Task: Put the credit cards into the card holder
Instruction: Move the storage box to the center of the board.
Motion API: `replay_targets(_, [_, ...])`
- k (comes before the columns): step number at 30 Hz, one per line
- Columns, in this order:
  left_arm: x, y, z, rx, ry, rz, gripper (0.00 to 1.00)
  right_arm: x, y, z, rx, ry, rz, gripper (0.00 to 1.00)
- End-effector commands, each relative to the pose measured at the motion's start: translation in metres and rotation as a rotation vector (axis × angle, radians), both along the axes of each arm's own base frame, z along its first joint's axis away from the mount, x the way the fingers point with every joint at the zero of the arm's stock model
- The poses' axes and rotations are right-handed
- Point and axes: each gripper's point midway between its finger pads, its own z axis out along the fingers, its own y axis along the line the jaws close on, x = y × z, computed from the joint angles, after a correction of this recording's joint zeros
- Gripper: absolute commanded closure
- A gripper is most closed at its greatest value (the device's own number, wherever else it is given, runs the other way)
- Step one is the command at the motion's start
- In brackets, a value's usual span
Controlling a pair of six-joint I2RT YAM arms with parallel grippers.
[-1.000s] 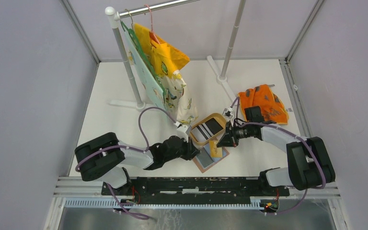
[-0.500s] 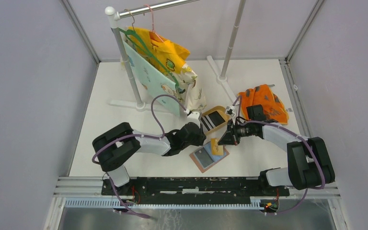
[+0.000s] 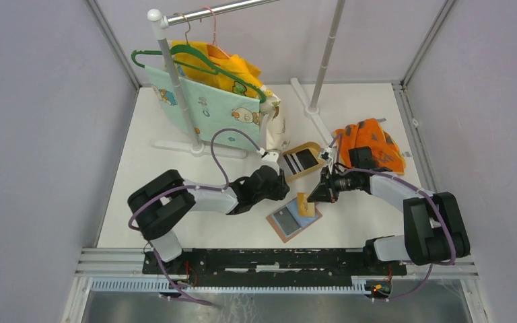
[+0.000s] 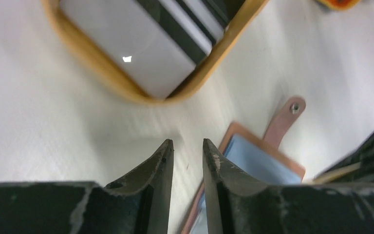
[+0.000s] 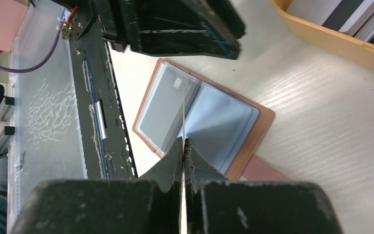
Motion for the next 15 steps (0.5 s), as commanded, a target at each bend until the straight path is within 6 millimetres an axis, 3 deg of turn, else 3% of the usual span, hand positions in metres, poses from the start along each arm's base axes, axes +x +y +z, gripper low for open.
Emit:
replay_targets(1, [-0.029,0.012,0.025,-0.06,-0.023,-0.058,0.64,0.008,0.008,0.014,0.076,-0.014,0.024,1.0])
replay_targets(6, [-0.07,0.022,0.027,-0.043,-0.02,-0.108,0.63,0.007,0.011,0.008,0.093,0.054,0.03,1.0])
replay_targets(11, [-0.092,0.035,0.025,-0.065,0.001,-0.094,0.63,0.006,0.016,0.004,0.083,0.079,0.032,1.0])
replay_targets(15, [-0.105,0.043,0.009,-0.062,0.054,-0.053,0.57,0.007,0.017,-0.002,0.058,0.099,0.028,1.0])
